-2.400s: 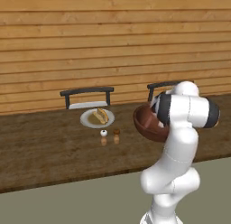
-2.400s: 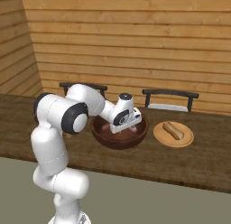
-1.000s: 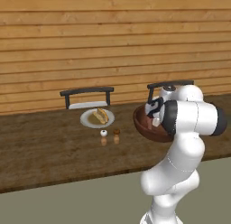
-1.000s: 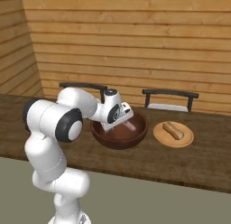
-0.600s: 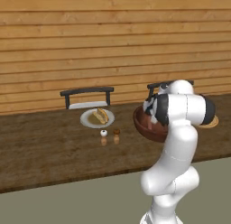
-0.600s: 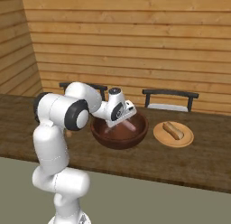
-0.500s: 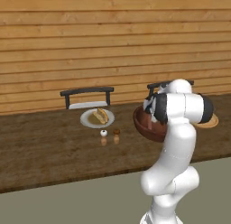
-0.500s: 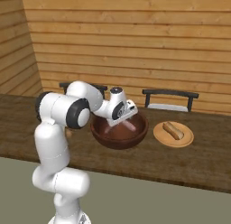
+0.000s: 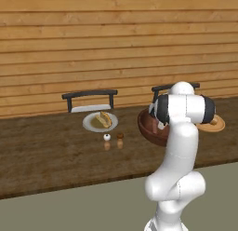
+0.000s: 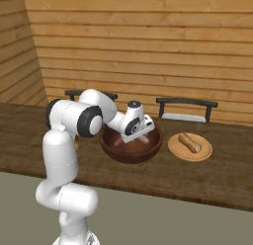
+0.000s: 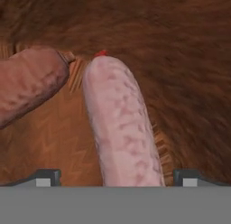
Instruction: Place one bun and one sausage from the bowl on each plate.
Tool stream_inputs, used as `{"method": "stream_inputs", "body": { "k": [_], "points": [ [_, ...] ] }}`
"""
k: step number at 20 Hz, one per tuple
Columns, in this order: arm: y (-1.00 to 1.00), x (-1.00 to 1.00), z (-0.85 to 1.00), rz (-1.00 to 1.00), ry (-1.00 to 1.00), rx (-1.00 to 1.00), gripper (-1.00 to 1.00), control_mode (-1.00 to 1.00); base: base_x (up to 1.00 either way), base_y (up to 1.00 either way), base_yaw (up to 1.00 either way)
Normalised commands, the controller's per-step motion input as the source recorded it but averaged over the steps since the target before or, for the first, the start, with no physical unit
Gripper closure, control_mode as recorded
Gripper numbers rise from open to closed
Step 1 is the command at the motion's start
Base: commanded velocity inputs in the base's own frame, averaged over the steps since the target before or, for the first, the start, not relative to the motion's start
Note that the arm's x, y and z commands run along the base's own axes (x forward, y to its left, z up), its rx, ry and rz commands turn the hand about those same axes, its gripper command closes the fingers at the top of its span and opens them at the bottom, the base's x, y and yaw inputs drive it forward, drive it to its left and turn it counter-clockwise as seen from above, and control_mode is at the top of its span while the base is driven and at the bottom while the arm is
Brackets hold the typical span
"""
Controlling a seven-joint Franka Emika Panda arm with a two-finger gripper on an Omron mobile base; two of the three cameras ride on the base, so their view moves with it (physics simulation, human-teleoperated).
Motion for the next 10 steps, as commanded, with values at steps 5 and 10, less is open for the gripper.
{"method": "stream_inputs", "body": {
  "k": [5, 10],
  "points": [
    [0.01, -0.38, -0.36, 0.04, 0.09, 0.00, -1.00, -1.00, 0.00, 0.00, 0.00],
    [0.00, -0.67, -0.24, 0.10, 0.19, -0.01, -1.00, -1.00, 0.00, 0.00, 0.00]
  ]
}}
